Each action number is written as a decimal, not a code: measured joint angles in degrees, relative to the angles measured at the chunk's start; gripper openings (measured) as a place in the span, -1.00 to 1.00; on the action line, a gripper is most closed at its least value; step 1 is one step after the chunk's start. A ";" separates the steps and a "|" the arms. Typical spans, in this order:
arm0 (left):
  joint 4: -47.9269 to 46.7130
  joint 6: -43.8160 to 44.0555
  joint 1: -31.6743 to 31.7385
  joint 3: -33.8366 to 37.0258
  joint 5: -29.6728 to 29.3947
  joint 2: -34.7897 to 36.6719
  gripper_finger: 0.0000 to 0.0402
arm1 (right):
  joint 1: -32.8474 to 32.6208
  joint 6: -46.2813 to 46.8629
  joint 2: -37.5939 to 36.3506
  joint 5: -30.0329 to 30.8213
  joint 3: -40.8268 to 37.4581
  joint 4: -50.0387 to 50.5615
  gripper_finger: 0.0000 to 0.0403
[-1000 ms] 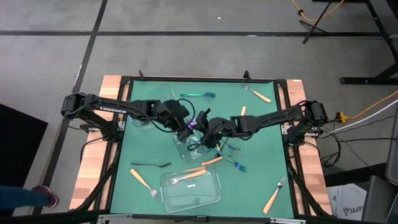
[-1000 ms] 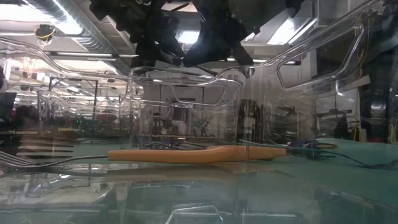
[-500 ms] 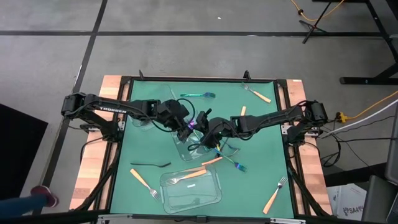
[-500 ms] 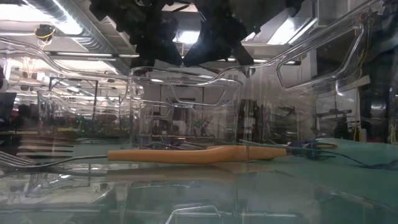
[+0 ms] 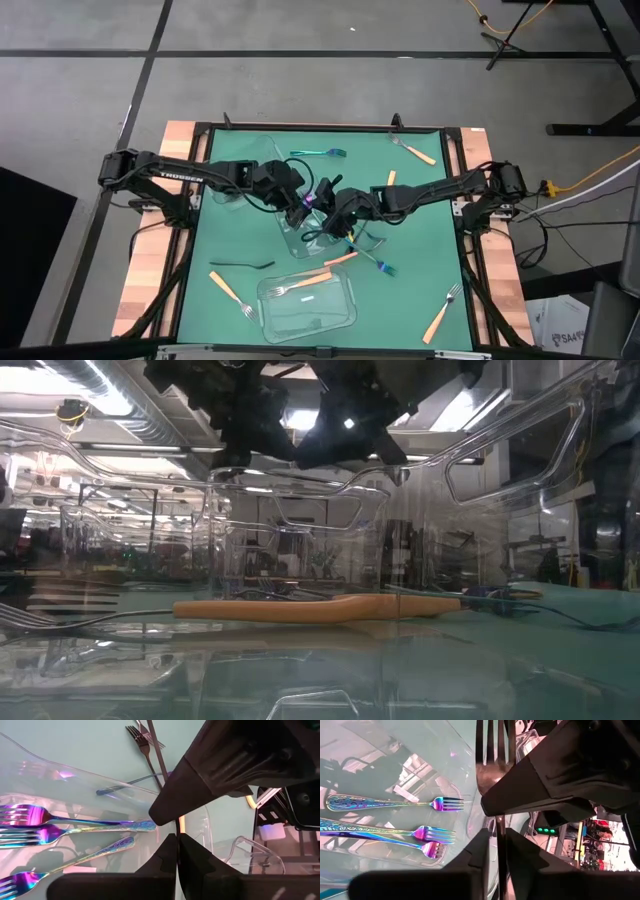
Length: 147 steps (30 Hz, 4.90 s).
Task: Sort silverware by color (type)
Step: Put the black fork into the top transparent bin
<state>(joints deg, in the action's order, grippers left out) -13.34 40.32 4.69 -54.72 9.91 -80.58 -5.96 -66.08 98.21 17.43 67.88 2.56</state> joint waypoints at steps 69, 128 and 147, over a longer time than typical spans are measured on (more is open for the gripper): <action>-47.55 -27.45 20.73 0.00 -34.43 12.12 -1.00 | -0.39 12.10 -2.38 27.58 -0.02 12.65 -0.67; -50.00 -30.44 18.53 0.00 -31.43 -8.50 -0.95 | -0.40 13.35 -2.38 18.94 -0.02 13.02 -0.67; -49.18 -30.21 18.53 0.00 -29.94 -8.50 -0.73 | -0.42 13.35 -2.38 18.95 -0.02 13.02 -0.67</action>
<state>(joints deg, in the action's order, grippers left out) -62.53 10.11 23.22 -54.72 -20.03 -89.08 -6.37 -52.73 95.83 36.38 67.85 15.57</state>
